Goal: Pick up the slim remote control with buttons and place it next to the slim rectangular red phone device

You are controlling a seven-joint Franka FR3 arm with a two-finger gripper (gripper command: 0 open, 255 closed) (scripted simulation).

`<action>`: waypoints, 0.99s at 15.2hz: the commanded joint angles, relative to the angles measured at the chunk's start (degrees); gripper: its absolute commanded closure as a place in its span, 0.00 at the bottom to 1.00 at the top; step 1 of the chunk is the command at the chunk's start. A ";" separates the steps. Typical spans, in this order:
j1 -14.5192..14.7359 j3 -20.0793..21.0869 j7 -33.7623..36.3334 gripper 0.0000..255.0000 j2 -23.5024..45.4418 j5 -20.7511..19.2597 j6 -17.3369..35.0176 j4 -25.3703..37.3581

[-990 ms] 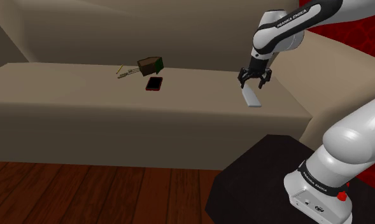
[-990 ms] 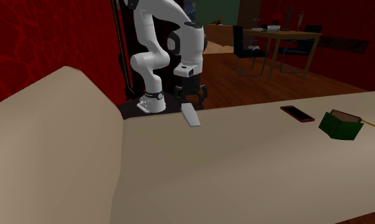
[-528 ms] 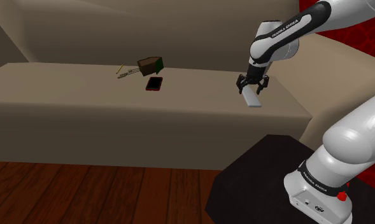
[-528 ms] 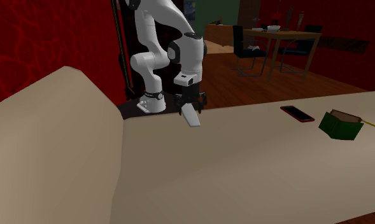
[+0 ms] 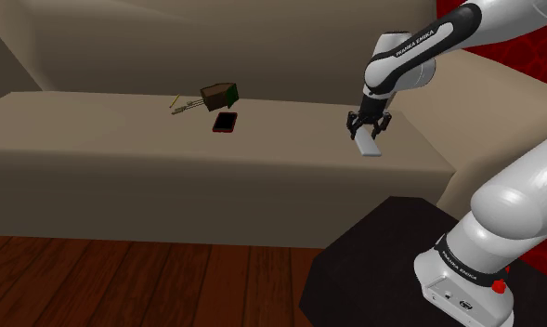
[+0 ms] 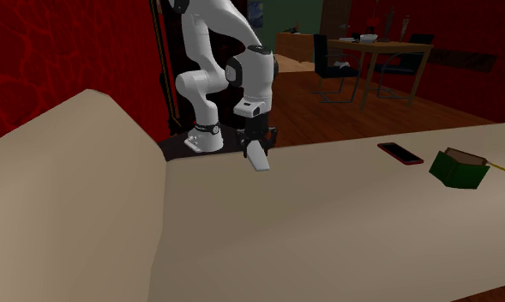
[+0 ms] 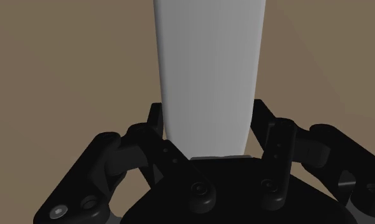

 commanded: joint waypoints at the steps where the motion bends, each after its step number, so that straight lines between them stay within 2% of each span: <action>1: 0.00 0.00 0.00 1.00 0.03 0.00 0.01 -0.01; 9: 0.00 0.00 0.00 1.00 0.03 0.00 0.02 -0.02; 15: -0.01 0.09 0.06 1.00 -3.21 -0.13 -5.09 1.85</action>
